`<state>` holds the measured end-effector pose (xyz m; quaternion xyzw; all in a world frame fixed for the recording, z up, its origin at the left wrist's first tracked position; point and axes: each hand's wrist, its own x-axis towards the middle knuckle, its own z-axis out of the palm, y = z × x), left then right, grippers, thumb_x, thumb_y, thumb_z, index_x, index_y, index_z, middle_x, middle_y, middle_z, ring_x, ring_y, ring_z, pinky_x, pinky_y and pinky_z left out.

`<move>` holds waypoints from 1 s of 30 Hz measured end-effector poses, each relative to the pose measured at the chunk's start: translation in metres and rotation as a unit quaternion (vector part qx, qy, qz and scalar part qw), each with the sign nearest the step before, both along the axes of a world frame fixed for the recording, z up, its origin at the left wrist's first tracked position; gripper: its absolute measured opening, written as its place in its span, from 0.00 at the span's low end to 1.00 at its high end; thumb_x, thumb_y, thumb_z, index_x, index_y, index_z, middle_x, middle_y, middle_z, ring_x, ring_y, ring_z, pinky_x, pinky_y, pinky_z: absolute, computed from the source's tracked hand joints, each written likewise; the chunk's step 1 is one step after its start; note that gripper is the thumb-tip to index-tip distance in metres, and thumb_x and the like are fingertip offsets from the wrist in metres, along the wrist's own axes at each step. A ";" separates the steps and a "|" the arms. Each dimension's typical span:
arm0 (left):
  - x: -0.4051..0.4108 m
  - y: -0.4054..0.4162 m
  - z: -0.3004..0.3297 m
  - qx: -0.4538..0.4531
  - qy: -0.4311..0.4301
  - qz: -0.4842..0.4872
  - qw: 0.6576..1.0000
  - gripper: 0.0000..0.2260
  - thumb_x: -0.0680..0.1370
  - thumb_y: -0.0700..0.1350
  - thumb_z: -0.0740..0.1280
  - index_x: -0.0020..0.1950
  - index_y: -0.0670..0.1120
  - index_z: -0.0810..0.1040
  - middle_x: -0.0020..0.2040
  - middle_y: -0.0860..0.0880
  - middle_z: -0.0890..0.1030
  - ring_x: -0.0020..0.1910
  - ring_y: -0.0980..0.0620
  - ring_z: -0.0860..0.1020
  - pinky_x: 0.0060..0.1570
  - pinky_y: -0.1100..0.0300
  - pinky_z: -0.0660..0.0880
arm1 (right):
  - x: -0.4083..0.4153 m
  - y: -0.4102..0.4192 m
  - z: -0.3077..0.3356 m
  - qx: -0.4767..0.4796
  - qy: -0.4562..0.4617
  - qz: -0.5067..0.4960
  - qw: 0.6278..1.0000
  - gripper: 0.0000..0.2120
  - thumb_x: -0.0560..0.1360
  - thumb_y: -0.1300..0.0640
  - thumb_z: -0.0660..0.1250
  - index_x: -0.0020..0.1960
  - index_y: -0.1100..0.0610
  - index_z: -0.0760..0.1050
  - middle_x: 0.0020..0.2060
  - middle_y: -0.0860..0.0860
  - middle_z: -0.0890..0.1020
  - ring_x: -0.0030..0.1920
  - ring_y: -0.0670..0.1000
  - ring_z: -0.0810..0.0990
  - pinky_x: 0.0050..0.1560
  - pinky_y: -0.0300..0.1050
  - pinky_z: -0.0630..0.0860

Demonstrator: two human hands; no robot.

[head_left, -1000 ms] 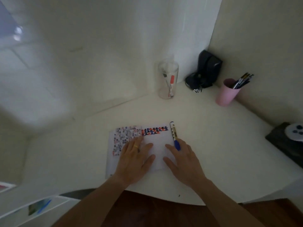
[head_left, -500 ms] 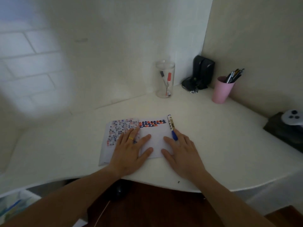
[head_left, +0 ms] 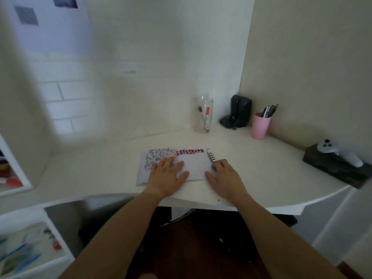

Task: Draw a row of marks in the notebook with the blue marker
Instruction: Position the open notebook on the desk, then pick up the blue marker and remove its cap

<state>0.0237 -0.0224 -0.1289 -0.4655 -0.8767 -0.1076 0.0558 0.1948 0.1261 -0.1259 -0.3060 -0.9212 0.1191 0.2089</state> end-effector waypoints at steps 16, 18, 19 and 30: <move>-0.077 0.056 0.050 -0.096 0.006 -0.159 0.983 0.23 0.76 0.68 0.50 0.58 0.60 0.78 0.54 0.51 0.73 0.58 0.49 0.77 0.53 0.52 0.74 | -0.079 0.076 0.030 -0.050 -0.053 -0.070 0.995 0.15 0.74 0.60 0.66 0.60 0.56 0.72 0.50 0.55 0.83 0.47 0.56 0.79 0.42 0.46 0.72; -0.092 0.073 0.048 -0.064 0.036 -0.176 0.982 0.21 0.79 0.65 0.52 0.58 0.58 0.79 0.51 0.51 0.76 0.52 0.49 0.79 0.47 0.54 0.74 | -0.094 0.088 0.037 -0.065 -0.026 -0.072 0.995 0.17 0.75 0.59 0.66 0.64 0.55 0.72 0.52 0.54 0.83 0.49 0.55 0.80 0.46 0.47 0.77; -0.099 0.082 0.045 -0.042 0.055 -0.183 0.981 0.18 0.80 0.62 0.55 0.58 0.57 0.80 0.51 0.51 0.77 0.50 0.49 0.80 0.44 0.56 0.73 | -0.102 0.092 0.039 -0.084 -0.004 -0.070 0.994 0.18 0.75 0.59 0.67 0.65 0.54 0.72 0.52 0.53 0.83 0.49 0.54 0.80 0.47 0.48 0.78; -0.147 0.121 0.010 0.167 -0.019 -0.229 0.959 0.06 0.80 0.51 0.65 0.49 0.55 0.82 0.45 0.59 0.80 0.40 0.59 0.76 0.43 0.60 0.76 | -0.128 0.110 0.023 -0.553 0.301 0.035 0.776 0.10 0.74 0.69 0.68 0.55 0.64 0.79 0.42 0.59 0.85 0.35 0.51 0.83 0.39 0.41 0.82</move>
